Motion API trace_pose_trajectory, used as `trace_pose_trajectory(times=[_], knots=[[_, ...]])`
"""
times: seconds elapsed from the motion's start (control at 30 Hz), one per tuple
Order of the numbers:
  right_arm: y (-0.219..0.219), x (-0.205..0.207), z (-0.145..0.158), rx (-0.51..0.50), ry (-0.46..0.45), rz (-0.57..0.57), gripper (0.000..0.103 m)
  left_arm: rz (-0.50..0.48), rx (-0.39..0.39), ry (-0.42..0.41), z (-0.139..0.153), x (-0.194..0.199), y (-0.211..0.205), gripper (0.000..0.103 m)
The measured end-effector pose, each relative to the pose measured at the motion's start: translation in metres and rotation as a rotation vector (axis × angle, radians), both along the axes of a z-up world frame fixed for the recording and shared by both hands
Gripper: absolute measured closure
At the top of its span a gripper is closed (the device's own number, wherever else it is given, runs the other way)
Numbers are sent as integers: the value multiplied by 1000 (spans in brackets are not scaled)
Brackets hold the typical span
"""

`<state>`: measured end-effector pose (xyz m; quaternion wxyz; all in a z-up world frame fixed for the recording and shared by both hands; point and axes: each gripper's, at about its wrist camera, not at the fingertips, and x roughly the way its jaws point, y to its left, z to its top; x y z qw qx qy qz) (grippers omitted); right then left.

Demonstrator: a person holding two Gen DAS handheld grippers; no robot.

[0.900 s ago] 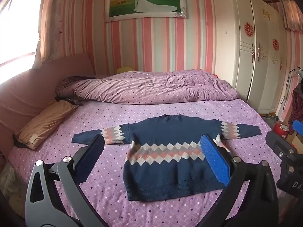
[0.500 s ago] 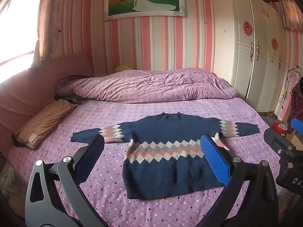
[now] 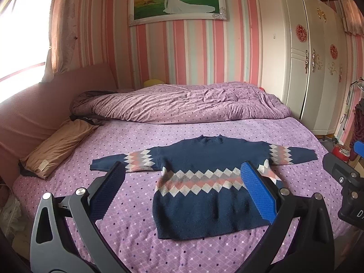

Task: Fold small clothes

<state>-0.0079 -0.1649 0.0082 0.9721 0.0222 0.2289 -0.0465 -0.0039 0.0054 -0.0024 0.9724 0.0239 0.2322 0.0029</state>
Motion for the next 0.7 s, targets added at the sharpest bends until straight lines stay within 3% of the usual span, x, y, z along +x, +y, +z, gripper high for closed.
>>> trace_pose_trajectory(times=[0.7], knots=[[-3, 5, -4, -19, 21, -10, 1, 13, 2, 18, -11, 6, 4, 3]])
